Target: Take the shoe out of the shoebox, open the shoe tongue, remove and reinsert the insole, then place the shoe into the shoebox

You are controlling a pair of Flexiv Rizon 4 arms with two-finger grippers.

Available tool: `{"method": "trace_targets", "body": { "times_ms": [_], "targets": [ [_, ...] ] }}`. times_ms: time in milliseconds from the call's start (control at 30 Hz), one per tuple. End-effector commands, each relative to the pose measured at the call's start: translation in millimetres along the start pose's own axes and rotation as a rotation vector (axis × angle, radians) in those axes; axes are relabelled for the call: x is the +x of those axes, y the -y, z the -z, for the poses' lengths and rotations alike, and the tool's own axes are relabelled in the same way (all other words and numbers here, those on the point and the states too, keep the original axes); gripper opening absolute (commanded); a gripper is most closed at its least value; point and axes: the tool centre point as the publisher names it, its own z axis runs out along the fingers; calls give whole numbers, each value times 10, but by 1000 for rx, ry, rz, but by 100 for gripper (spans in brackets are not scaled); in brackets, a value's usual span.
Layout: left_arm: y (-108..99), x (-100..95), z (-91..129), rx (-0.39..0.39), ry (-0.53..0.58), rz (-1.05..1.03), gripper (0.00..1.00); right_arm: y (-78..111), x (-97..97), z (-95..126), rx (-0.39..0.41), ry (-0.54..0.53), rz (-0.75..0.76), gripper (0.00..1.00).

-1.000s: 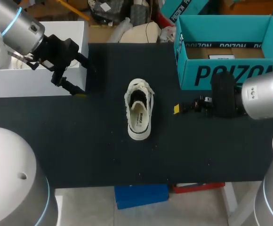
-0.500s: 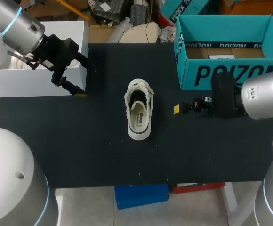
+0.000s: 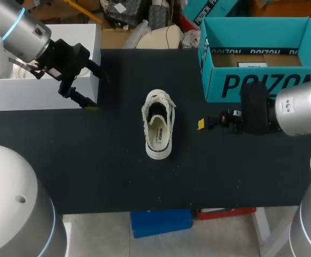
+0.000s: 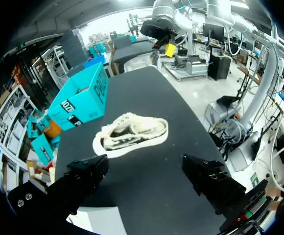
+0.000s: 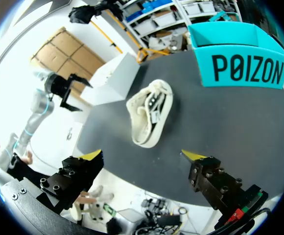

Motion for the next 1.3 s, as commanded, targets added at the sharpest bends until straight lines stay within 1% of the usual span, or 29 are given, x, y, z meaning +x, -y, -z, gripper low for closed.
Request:
{"method": "trace_targets", "body": {
  "times_ms": [33, 233, 300, 400, 467, 567, 700, 767, 867, 933, 1067, 1300],
  "targets": [
    [5, 4, -4, -6, -1, 2, 100, 1, 12, -14, 0, 3, -1, 100],
    [5, 4, -4, -6, -1, 2, 100, 1, 12, -14, 0, 3, -1, 100],
    [5, 4, -4, -6, -1, 2, 100, -87, -40, -84, 44, 42, -2, 100],
    [5, 4, -4, -6, -1, 2, 100, -228, -106, -175, 69, 114, -17, 100],
    [5, 4, -4, -6, -1, 2, 100, -315, -122, -227, 67, 161, -43, 100],
    [5, 4, -4, -6, -1, 2, 100, -427, -150, -314, 43, 214, -97, 100],
    [5, 4, -4, -6, -1, 2, 100, -489, -205, -432, 53, 302, -129, 100],
    [5, 4, -4, -6, -1, 2, 100, -504, -226, -521, 86, 378, -124, 100],
    [5, 4, -4, -6, -1, 2, 100, -532, -258, -651, 91, 453, -137, 100],
    [5, 4, -4, -6, -1, 2, 100, -557, -276, -742, 115, 505, -126, 100],
    [5, 4, -4, -6, -1, 2, 100, -631, -307, -895, 118, 563, -122, 100],
    [5, 4, -4, -6, -1, 2, 100, -712, -348, -1200, 141, 604, -97, 100]
  ]
}}
